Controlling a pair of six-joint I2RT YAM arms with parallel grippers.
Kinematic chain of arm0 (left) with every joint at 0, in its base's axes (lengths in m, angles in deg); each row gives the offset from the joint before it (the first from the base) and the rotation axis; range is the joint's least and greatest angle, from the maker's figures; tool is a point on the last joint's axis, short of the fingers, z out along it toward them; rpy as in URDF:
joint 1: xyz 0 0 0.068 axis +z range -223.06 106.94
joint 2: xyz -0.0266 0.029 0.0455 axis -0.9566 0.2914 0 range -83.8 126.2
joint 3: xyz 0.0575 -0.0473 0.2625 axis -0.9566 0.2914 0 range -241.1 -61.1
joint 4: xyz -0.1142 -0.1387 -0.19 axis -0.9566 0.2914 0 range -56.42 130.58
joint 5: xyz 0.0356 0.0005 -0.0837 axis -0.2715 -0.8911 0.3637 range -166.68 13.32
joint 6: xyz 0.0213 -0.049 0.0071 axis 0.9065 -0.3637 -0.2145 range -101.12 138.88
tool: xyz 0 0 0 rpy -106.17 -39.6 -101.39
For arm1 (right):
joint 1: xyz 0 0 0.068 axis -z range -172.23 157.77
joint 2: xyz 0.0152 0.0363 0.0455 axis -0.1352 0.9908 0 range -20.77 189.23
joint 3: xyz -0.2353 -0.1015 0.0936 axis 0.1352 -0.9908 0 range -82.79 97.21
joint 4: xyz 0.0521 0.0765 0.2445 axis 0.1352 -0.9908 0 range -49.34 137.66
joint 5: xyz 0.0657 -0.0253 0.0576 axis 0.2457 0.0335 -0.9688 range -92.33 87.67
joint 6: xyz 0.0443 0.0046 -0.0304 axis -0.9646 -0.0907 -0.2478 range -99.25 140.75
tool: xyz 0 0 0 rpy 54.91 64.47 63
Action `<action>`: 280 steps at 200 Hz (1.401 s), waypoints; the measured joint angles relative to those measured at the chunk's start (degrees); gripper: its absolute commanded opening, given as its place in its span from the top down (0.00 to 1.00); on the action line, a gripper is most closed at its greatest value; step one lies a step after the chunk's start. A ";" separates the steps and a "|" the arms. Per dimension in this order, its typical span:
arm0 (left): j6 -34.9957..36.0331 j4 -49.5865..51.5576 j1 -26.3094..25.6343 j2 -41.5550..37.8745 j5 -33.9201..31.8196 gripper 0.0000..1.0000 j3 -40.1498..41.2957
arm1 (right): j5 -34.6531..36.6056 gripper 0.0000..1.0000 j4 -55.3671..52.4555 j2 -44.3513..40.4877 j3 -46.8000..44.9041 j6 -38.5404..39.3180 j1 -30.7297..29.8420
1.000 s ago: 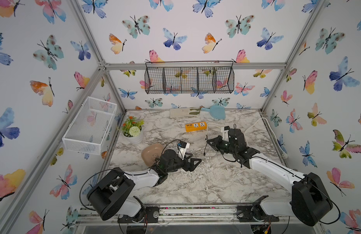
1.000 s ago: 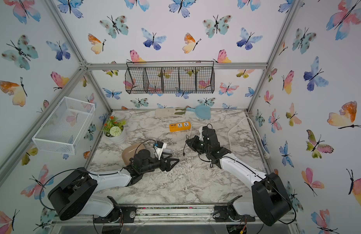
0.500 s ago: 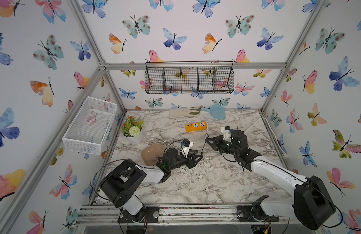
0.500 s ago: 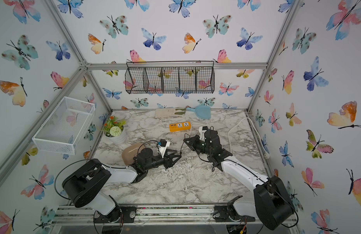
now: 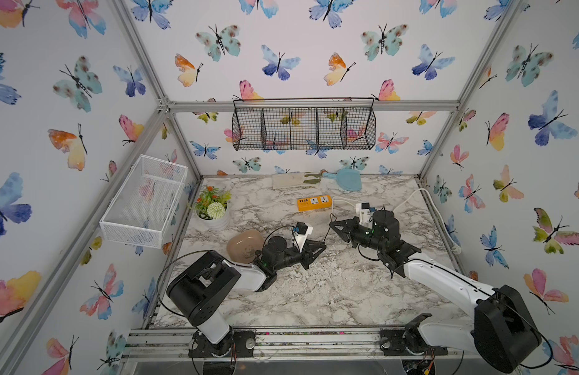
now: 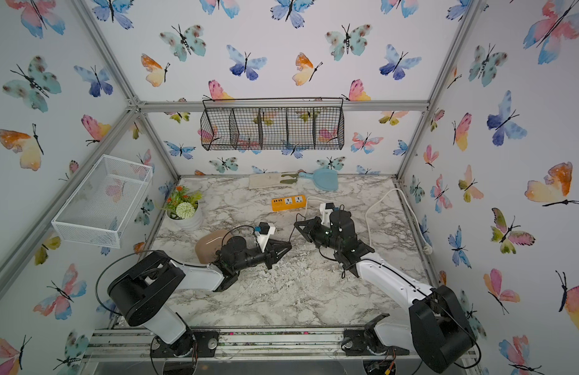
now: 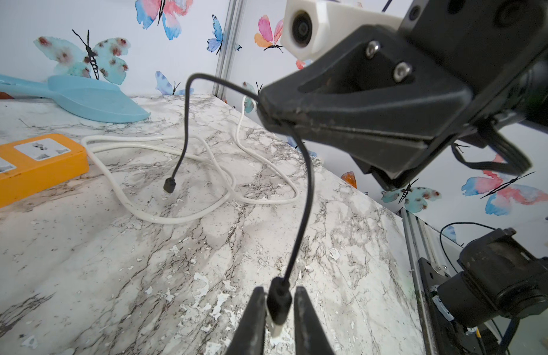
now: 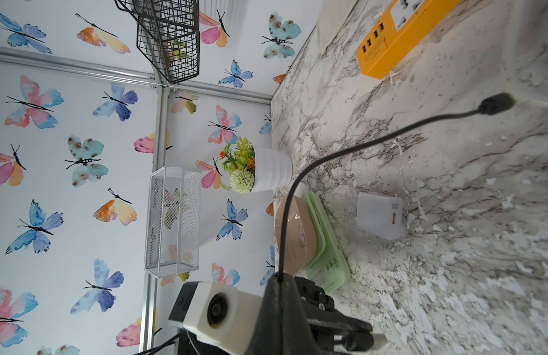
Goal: Charge the electronic scale
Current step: Pick up the charging cable from the center of the board.
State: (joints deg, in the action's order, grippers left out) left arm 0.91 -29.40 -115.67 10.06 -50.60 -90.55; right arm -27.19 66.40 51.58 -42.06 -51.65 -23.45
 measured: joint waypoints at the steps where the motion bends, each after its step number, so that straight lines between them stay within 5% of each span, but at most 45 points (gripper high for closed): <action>1: 0.04 -0.04 0.00 0.07 0.13 0.86 0.00 | 0.00 0.98 0.00 0.00 0.00 0.00 0.00; 17: 0.00 -0.63 0.00 0.42 0.96 0.90 0.00 | 0.00 0.97 0.17 -0.26 0.00 0.02 0.00; 48: -0.42 -2.95 0.13 0.42 2.67 0.95 0.31 | 0.28 0.72 -0.26 -1.64 0.09 4.79 0.00; 92: -1.55 2.34 3.65 -4.72 8.72 0.96 0.20 | 1.29 0.30 -5.73 -5.46 3.65 32.04 0.04; 139: -0.15 21.73 10.99 -10.05 18.18 0.96 -8.87 | -3.34 0.33 -5.90 -10.86 3.69 63.14 0.07; 181: 8.87 48.15 11.10 -10.51 25.68 0.96 -22.47 | -12.76 0.39 -10.91 -4.09 8.98 87.10 0.04; 280: 18.86 71.69 11.04 -10.45 29.70 0.97 -32.39 | -34.53 0.49 -32.76 11.28 26.84 113.18 6.82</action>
State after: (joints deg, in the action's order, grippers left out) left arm 19.77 42.29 -104.63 -0.39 -20.89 -122.94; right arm -61.72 33.64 62.86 -15.22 61.53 -16.63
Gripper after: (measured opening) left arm 0.069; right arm 0.533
